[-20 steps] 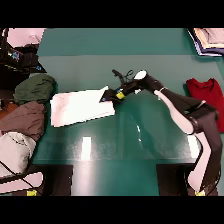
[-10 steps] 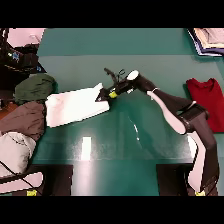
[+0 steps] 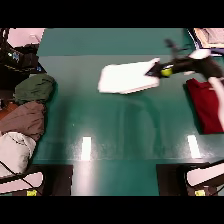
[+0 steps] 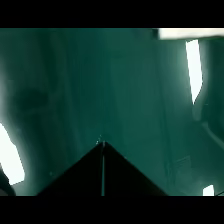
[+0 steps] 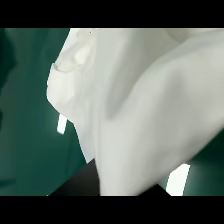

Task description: Fold the shirts.

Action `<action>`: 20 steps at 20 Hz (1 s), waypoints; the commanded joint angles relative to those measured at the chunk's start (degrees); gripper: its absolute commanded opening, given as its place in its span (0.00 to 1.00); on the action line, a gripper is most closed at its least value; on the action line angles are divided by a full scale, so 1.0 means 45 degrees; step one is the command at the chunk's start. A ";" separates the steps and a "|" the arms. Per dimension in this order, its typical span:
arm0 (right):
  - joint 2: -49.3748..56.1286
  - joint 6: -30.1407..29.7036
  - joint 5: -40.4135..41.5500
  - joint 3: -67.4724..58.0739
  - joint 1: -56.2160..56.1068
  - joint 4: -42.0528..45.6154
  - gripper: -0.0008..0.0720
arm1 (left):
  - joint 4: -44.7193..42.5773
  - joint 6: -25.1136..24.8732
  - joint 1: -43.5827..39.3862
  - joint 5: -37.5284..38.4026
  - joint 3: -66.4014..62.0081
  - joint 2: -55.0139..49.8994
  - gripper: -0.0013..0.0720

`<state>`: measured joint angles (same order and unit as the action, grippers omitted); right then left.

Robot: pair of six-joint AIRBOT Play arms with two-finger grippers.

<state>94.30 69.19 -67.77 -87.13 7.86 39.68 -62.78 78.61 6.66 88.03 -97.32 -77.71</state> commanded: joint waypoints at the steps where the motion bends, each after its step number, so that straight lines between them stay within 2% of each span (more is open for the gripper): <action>1: -0.2035 0.0403 0.1987 0.1477 0.3701 0.0471 0.03 | 0.0359 0.0131 -0.0005 -0.0010 0.0005 0.0010 0.05; 5: -0.2973 0.0398 0.2754 0.1656 0.6703 0.0452 0.03 | 0.0437 0.0219 -0.0005 -0.0010 0.0063 0.0010 0.05; 10: -0.2909 0.0379 0.2764 0.0826 0.7800 0.0432 0.03 | 0.0442 0.0452 -0.0005 0.0034 0.0083 0.0010 0.05; 16: -0.2939 0.0321 0.0690 -0.1875 0.7800 0.0568 0.03 | 0.0437 0.0437 -0.0005 0.0024 0.0083 0.0005 0.05; 18: -0.3167 0.0325 0.0029 -0.2089 0.7800 0.0578 0.03 | 0.0432 0.0432 -0.0005 0.0034 0.0083 0.0010 0.05; 20: -0.3502 0.0777 -0.0306 -0.2079 0.7800 0.1384 0.03 | 0.0432 0.0423 -0.0005 0.0039 0.0083 0.0010 0.05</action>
<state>79.90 70.87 -65.32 -94.89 42.81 42.87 -60.80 80.53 6.66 88.18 -96.97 -77.71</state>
